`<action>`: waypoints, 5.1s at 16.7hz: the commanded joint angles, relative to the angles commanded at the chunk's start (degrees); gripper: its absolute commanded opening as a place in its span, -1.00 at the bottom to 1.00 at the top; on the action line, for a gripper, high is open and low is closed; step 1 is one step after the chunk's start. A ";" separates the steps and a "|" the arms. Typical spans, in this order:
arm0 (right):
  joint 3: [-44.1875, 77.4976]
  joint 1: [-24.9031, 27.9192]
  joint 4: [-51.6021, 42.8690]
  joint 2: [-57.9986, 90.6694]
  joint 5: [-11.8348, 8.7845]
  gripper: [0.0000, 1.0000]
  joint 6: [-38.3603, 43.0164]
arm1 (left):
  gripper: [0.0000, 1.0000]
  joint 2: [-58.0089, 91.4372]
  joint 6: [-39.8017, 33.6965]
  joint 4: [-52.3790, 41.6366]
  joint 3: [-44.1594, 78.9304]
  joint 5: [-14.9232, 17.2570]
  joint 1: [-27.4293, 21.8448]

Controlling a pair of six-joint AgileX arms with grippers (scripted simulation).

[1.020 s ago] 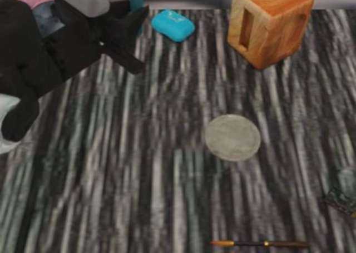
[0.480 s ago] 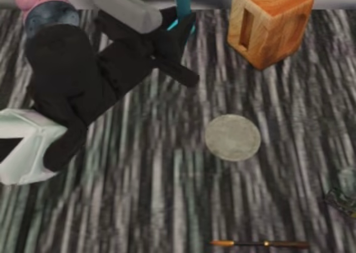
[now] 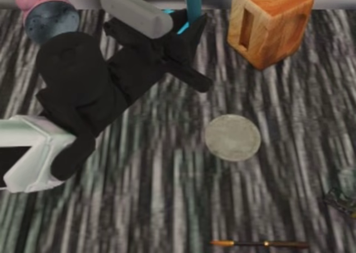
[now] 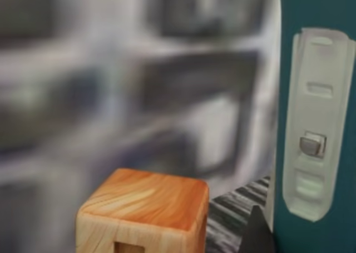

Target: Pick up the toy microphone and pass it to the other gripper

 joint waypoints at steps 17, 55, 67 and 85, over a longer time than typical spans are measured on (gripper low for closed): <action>24.87 15.43 14.51 41.22 -14.12 1.00 -2.07 | -1.00 -0.04 -0.05 0.07 -0.11 -0.09 -0.11; 61.39 34.31 29.71 92.72 -17.82 -0.06 -3.45 | -1.00 -0.04 -0.05 0.07 -0.11 -0.09 -0.11; 61.39 34.31 29.71 92.72 -17.82 -1.00 -3.45 | -1.00 -0.04 -0.05 0.07 -0.11 -0.09 -0.11; 61.39 34.31 29.71 92.72 -17.82 -1.00 -3.45 | 1.00 -0.04 -0.05 0.07 -0.11 -0.09 -0.11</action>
